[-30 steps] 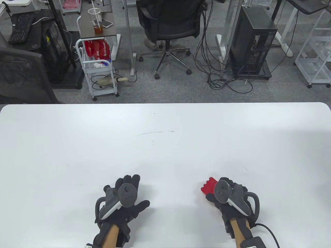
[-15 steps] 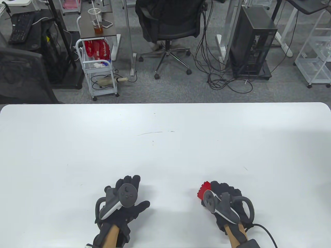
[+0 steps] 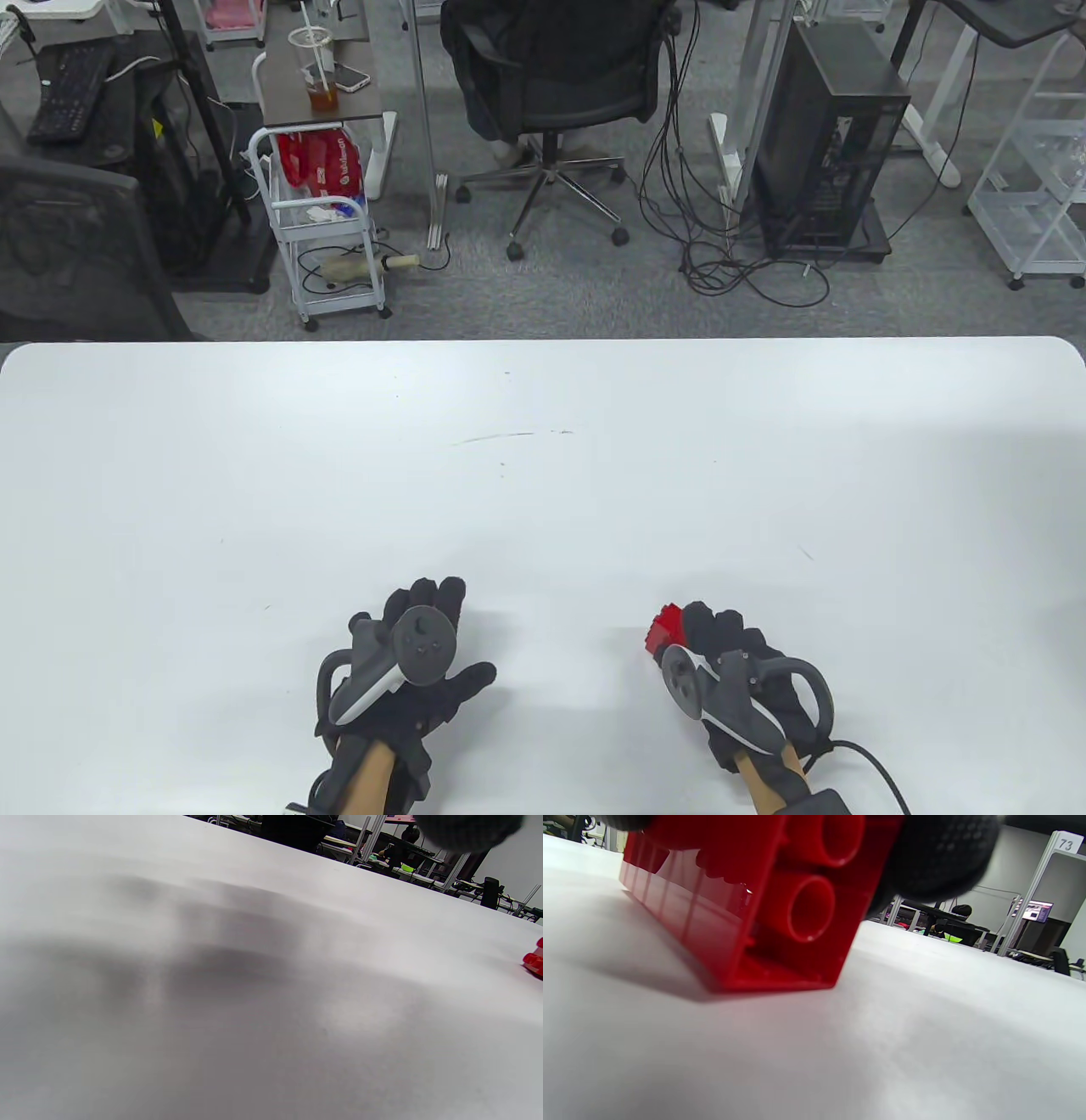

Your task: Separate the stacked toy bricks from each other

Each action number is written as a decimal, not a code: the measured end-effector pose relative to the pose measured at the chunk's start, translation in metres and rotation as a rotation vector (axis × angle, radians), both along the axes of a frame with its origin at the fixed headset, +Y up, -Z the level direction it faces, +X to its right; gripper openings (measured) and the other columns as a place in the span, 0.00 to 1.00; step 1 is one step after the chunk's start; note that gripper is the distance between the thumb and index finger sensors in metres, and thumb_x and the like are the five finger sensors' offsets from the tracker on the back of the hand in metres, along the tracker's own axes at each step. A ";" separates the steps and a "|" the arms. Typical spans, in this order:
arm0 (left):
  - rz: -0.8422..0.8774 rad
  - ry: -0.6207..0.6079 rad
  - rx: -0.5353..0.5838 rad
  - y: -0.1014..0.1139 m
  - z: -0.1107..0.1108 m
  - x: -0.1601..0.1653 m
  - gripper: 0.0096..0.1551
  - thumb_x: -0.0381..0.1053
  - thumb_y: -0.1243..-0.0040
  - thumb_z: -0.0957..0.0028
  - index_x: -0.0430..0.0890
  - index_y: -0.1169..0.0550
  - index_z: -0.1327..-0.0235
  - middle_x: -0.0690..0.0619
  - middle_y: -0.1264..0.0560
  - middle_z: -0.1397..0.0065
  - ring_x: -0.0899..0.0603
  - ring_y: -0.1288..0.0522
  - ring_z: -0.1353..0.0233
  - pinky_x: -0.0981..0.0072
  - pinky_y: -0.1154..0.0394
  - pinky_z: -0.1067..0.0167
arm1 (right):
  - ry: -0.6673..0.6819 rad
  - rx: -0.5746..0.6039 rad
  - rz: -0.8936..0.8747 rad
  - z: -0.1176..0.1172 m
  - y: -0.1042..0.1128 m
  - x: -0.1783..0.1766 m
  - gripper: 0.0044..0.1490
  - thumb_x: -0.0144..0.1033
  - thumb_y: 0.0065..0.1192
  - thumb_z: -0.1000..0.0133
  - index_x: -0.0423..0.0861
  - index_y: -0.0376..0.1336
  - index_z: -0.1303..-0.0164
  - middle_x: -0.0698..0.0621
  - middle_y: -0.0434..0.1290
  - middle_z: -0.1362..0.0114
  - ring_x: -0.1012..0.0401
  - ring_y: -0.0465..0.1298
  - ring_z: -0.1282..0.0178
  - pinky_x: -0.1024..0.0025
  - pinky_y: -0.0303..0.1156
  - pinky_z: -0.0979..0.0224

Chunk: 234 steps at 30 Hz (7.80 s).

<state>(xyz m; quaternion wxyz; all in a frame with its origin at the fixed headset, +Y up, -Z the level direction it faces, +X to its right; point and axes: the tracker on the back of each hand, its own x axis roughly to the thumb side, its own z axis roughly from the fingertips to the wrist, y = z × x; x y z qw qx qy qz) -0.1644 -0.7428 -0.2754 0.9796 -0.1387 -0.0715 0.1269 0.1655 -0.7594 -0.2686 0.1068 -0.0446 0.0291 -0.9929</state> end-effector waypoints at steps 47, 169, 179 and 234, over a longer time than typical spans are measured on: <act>0.417 -0.372 0.497 0.039 0.060 0.069 0.43 0.57 0.35 0.55 0.47 0.32 0.24 0.52 0.20 0.27 0.45 0.15 0.33 0.35 0.34 0.26 | 0.600 0.407 -0.492 0.054 0.028 -0.043 0.41 0.69 0.42 0.45 0.52 0.60 0.30 0.49 0.75 0.45 0.54 0.84 0.60 0.59 0.82 0.69; 0.321 -0.254 0.443 0.036 0.044 0.032 0.56 0.69 0.42 0.55 0.55 0.48 0.15 0.53 0.41 0.12 0.37 0.41 0.13 0.29 0.48 0.23 | 0.515 0.348 -0.631 0.045 0.042 -0.035 0.41 0.70 0.44 0.46 0.55 0.59 0.28 0.52 0.76 0.39 0.56 0.84 0.53 0.61 0.81 0.60; 0.364 -0.419 0.339 0.029 0.055 0.064 0.57 0.68 0.41 0.55 0.53 0.49 0.15 0.51 0.40 0.12 0.38 0.38 0.15 0.31 0.45 0.23 | 0.545 0.332 -0.571 0.051 0.039 -0.044 0.41 0.69 0.45 0.46 0.55 0.59 0.28 0.53 0.76 0.38 0.56 0.83 0.50 0.61 0.81 0.57; 0.159 -0.166 0.728 0.041 0.062 0.055 0.43 0.66 0.36 0.61 0.49 0.24 0.31 0.55 0.15 0.35 0.49 0.12 0.42 0.47 0.26 0.29 | 0.466 0.231 -0.707 0.039 0.025 -0.039 0.41 0.69 0.45 0.45 0.52 0.61 0.31 0.51 0.77 0.43 0.57 0.83 0.56 0.64 0.81 0.63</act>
